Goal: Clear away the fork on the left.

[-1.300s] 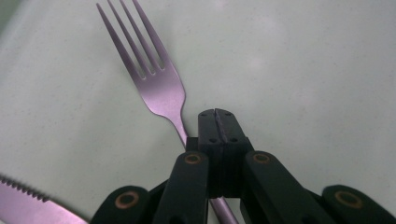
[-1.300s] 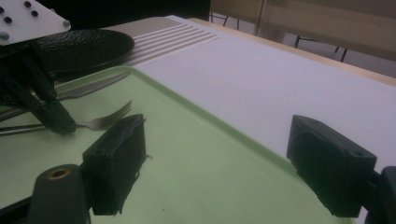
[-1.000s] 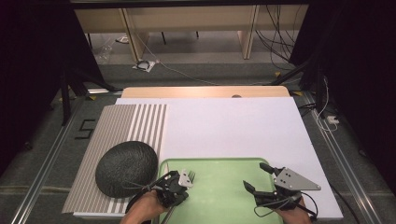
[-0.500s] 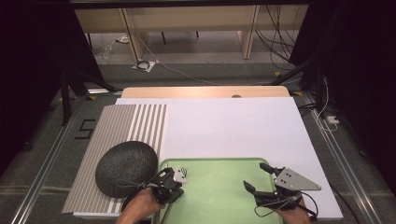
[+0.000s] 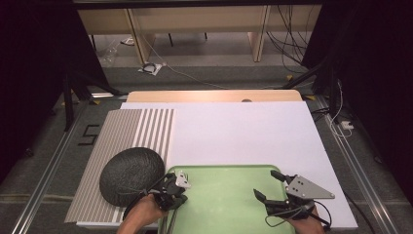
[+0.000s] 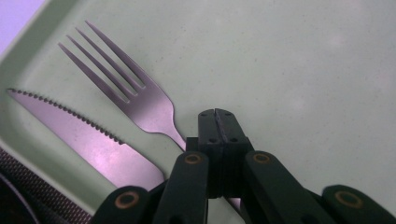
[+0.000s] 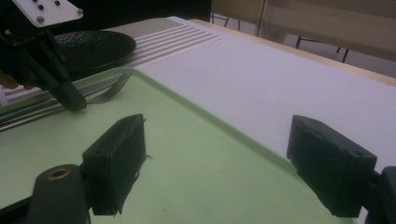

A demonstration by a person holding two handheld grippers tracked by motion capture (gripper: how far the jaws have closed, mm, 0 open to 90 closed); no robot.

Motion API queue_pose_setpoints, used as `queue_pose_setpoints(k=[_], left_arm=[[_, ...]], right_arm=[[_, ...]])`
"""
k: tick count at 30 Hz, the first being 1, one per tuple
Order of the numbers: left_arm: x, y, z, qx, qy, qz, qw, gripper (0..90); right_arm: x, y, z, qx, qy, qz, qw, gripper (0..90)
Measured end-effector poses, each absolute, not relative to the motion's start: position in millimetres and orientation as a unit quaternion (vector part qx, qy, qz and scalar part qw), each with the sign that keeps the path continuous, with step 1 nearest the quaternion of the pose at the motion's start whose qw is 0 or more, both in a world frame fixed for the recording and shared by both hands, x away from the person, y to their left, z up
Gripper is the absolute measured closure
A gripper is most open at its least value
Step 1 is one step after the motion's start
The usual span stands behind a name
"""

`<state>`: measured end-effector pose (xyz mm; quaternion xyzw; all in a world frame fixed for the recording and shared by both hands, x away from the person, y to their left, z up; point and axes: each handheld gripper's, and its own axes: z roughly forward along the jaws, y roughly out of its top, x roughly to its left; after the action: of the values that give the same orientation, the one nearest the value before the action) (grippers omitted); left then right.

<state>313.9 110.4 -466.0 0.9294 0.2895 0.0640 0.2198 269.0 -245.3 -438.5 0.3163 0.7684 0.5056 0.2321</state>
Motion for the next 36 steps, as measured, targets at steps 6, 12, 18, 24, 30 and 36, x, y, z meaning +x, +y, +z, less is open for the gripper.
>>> queue_pose_setpoints(k=[6,12,18,24,30,36], left_arm=[[314.7,113.9,-466.0,0.929,0.293,0.064,0.219,89.4],[315.4,116.0,-466.1,0.927,0.297,0.064,0.219,89.3],[315.3,118.0,-465.1,0.925,0.300,0.069,0.221,87.1],[313.4,119.4,-454.9,0.916,0.310,0.068,0.246,69.7],[315.4,125.8,-445.6,0.893,0.339,0.079,0.284,43.7],[315.9,133.2,-436.4,0.867,0.354,0.089,0.339,27.5]], right_arm=[[269.0,-245.2,-438.5,0.317,0.769,0.504,0.232,20.5],[269.1,-245.1,-438.7,0.317,0.769,0.504,0.232,20.5],[269.2,-245.2,-438.7,0.318,0.770,0.504,0.231,20.5],[269.2,-245.1,-438.7,0.318,0.768,0.505,0.232,20.5],[268.9,-245.6,-438.4,0.319,0.767,0.506,0.232,20.5],[269.2,-245.9,-438.3,0.319,0.767,0.506,0.233,20.4]])
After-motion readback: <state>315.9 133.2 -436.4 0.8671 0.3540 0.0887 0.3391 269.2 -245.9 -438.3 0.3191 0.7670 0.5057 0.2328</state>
